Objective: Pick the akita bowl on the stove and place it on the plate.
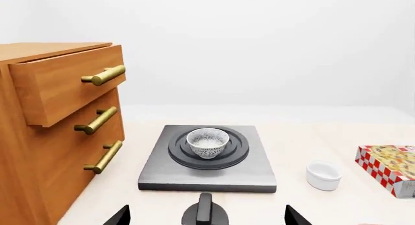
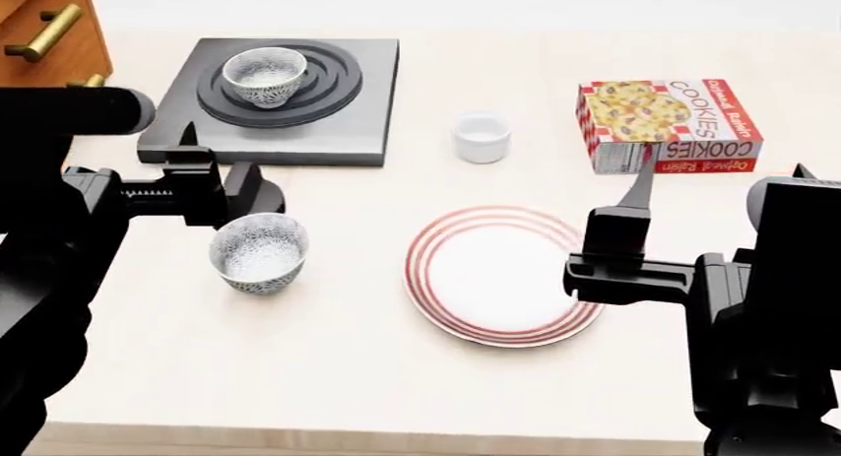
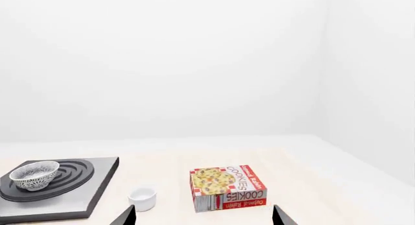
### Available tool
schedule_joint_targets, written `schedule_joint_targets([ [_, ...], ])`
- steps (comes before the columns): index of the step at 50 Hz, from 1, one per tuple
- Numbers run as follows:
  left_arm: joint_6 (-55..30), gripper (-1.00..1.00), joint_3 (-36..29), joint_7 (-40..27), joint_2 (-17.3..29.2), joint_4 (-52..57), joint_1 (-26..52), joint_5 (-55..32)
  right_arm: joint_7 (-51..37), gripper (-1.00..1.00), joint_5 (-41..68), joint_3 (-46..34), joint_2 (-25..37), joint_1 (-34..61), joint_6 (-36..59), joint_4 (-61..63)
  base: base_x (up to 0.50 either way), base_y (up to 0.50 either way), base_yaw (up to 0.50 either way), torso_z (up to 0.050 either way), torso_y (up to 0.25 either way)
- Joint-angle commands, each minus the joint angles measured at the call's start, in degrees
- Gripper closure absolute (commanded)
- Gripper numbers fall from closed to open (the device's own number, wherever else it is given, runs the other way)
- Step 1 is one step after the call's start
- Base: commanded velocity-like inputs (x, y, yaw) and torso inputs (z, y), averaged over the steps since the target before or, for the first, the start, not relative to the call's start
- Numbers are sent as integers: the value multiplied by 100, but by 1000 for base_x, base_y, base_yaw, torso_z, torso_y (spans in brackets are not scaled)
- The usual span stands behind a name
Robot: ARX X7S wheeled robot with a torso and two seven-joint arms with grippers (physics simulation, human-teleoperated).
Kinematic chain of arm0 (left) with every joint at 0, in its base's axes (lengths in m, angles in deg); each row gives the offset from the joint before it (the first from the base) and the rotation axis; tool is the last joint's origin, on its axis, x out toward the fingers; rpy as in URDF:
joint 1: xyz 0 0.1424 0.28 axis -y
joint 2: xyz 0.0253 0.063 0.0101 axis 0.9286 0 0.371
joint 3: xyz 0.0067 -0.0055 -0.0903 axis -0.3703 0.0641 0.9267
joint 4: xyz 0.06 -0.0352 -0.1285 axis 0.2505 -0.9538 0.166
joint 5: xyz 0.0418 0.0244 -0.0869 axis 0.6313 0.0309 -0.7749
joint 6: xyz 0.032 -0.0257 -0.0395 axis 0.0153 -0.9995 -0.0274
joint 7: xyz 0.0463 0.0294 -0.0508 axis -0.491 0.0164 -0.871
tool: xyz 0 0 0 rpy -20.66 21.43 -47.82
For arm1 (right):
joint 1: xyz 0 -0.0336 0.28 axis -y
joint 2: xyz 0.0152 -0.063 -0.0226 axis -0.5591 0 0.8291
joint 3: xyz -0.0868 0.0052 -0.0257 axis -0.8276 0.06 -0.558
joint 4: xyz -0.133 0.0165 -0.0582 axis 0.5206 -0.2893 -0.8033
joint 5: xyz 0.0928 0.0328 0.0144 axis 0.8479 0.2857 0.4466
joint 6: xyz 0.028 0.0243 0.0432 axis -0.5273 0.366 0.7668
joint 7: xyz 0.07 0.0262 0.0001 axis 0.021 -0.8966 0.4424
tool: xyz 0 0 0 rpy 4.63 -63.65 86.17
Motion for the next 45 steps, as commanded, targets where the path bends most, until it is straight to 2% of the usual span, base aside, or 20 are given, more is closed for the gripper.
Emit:
schedule_joint_targets([
  [1,-4,-100,-34,-23,22,7,16,-40,-21,-100,27,12,9,-17,-41,-21,0,-199,0,0,0],
  [29,12,-100,-121,-70,82,17,-1,-125,-85,-100,95,-8,45,-15,-56,-21,0,-198,0,0,0],
  [45,16,-100,-169,-104,115,16,-14,-164,-110,-100,117,-89,99,-14,-40,-24,0,-7,0,0,0],
])
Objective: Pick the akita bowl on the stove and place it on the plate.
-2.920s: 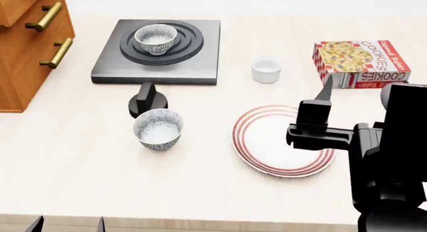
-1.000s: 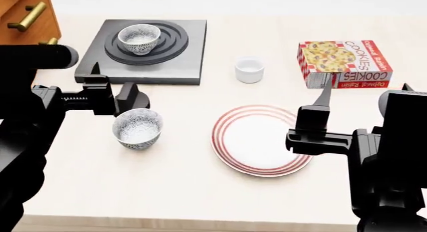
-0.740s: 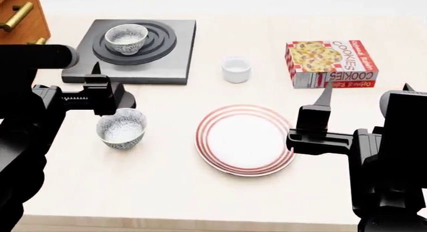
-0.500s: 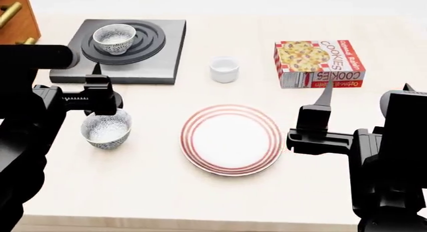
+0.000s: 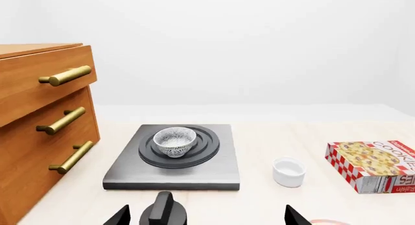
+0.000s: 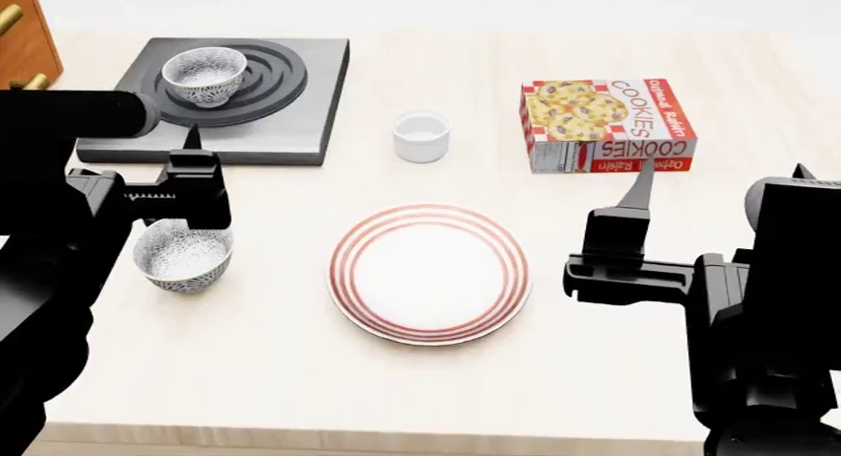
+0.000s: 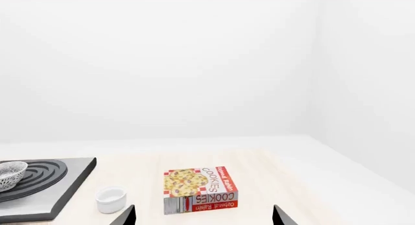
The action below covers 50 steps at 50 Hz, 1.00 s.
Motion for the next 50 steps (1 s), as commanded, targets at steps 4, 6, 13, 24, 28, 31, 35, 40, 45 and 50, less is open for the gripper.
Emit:
schedule_joint_targets([
  [4,63,-100,-44,-16,32,-60,-16,-21,-5,-100,50,-43,40,17,33,-2,2,0,0,0,0],
  [6,78,-100,-44,-21,31,-75,-24,-26,-12,-100,48,-43,47,12,21,-8,80,0,0,0,0],
  [13,21,-100,-23,-51,44,-43,3,-72,-35,-100,73,-21,35,4,13,6,208,0,0,0,0],
  [24,46,-100,-62,-65,60,-83,16,-89,-63,-100,108,-22,45,15,44,25,264,0,0,0,0],
  [28,72,-100,-75,-65,70,-99,5,-92,-70,-100,118,-23,51,16,41,23,266,0,0,0,0],
  [31,96,-100,-75,-65,71,-105,-10,-104,-66,-100,116,-31,61,-2,-1,-1,267,0,0,0,0],
  [35,36,-100,-84,-82,78,-65,16,-128,-79,-100,130,-31,63,12,16,7,267,0,0,0,0],
  [40,91,-100,-104,-82,96,-113,-6,-118,-84,-100,138,-33,70,-2,-12,-5,268,0,0,0,0],
  [45,84,-100,-118,-86,101,-101,5,-138,-95,-100,148,-36,74,-3,-18,-7,269,0,0,0,0],
  [50,69,-100,-125,-95,116,-97,16,-153,-104,-100,161,-39,80,4,-22,-18,266,0,0,0,0],
])
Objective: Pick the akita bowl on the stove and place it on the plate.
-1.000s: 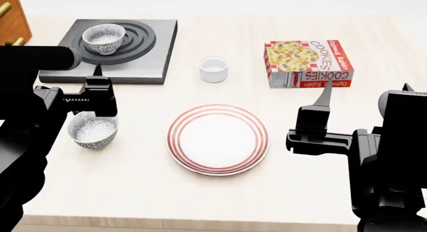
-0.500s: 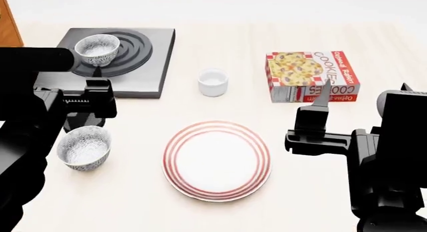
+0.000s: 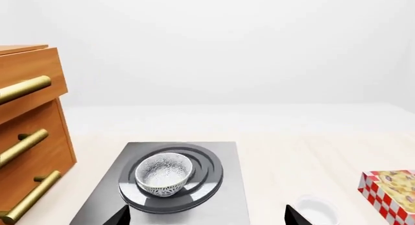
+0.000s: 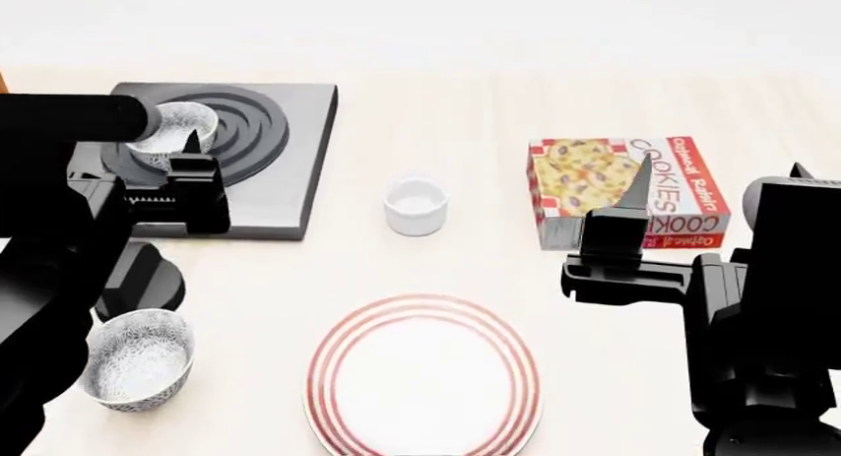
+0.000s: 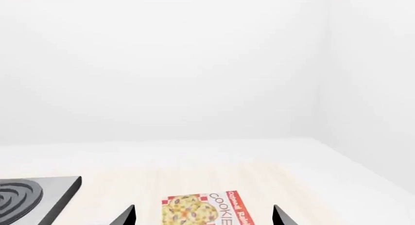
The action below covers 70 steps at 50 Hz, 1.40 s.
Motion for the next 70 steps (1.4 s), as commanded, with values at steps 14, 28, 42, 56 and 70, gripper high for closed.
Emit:
schedule_joint_targets([
  [14,37,-100,-69,-20,44,-62,44,-44,-61,-100,60,-9,23,4,12,11,267,0,0,0,0],
  [28,33,-100,-109,-44,66,-53,52,-73,-75,-100,87,-18,42,-8,-41,-26,267,0,0,0,1],
  [42,44,-100,-121,-69,106,-66,51,-100,-93,-100,130,-22,58,-15,-50,-22,267,0,0,0,0],
  [56,41,-100,-169,-84,116,-53,73,-130,-123,-100,160,-34,77,-5,-54,-25,267,0,0,0,1],
  [70,87,-100,-240,-75,146,-62,62,-138,-161,-100,163,-56,98,-19,-97,-69,268,0,0,0,0],
])
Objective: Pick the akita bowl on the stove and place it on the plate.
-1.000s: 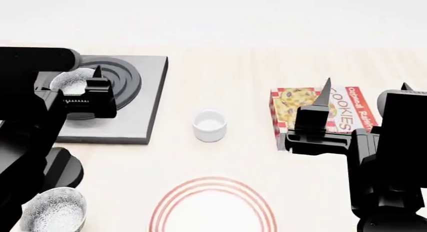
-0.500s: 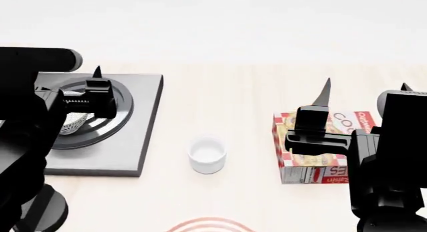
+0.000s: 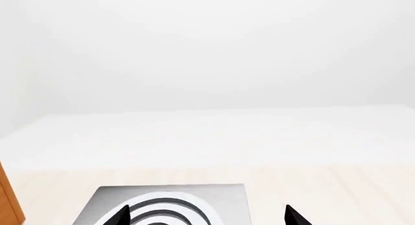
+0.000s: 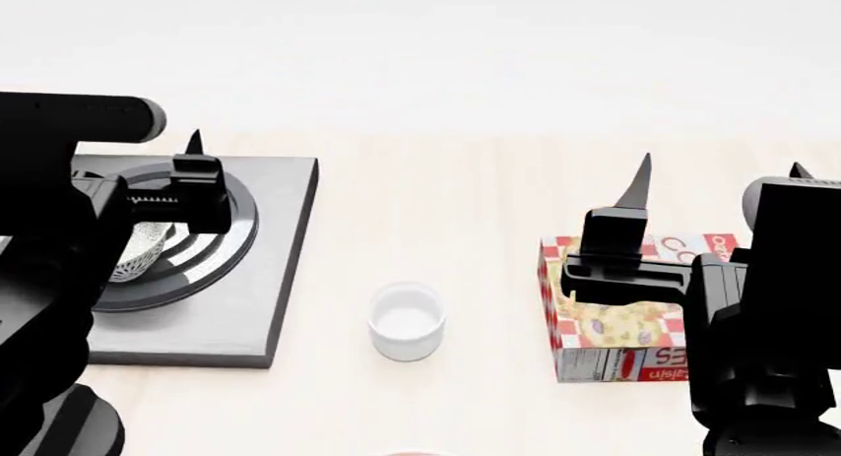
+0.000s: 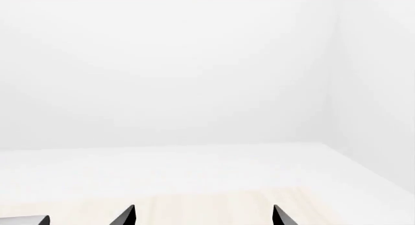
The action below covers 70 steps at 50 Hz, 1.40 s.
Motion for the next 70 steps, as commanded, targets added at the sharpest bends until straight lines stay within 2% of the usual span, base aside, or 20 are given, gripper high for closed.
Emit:
schedule_joint_targets([
  [1,23,-100,-43,1,28,-2,1,-14,-47,-100,-7,-26,16,1,-13,-47,211,0,0,0,0],
  [7,-55,-100,-15,-3,51,32,158,-55,-49,-100,1,-70,35,-4,-27,-15,0,0,0,0,0],
  [18,-480,-100,-7,101,99,-20,915,-199,-72,-100,56,-56,37,3,31,16,0,0,0,0,0],
  [29,-814,-100,-102,347,184,-766,1895,-203,-84,-100,101,-43,39,6,34,18,0,0,0,0,0],
  [32,-657,-100,-379,448,277,-956,2114,10,-79,-100,103,-58,46,-6,9,0,0,0,0,0,0],
  [34,-724,-100,-191,462,214,-1110,2208,-128,-84,-100,108,-53,46,-6,9,-3,0,0,0,0,0],
  [46,-828,-100,-340,488,175,-1977,3003,51,-114,-100,127,-78,64,-26,10,6,0,0,0,0,0],
  [51,-901,-100,-311,435,139,-2250,3127,60,-134,-100,152,-70,64,-12,52,40,0,0,0,0,0],
  [62,-864,-100,264,155,-90,-2772,3312,-172,-150,-100,159,-78,76,-17,-11,0,0,0,0,0,0],
  [70,-855,-100,212,277,-111,-2750,3197,-247,-154,-100,182,-67,86,-8,-17,-17,0,0,0,0,0],
])
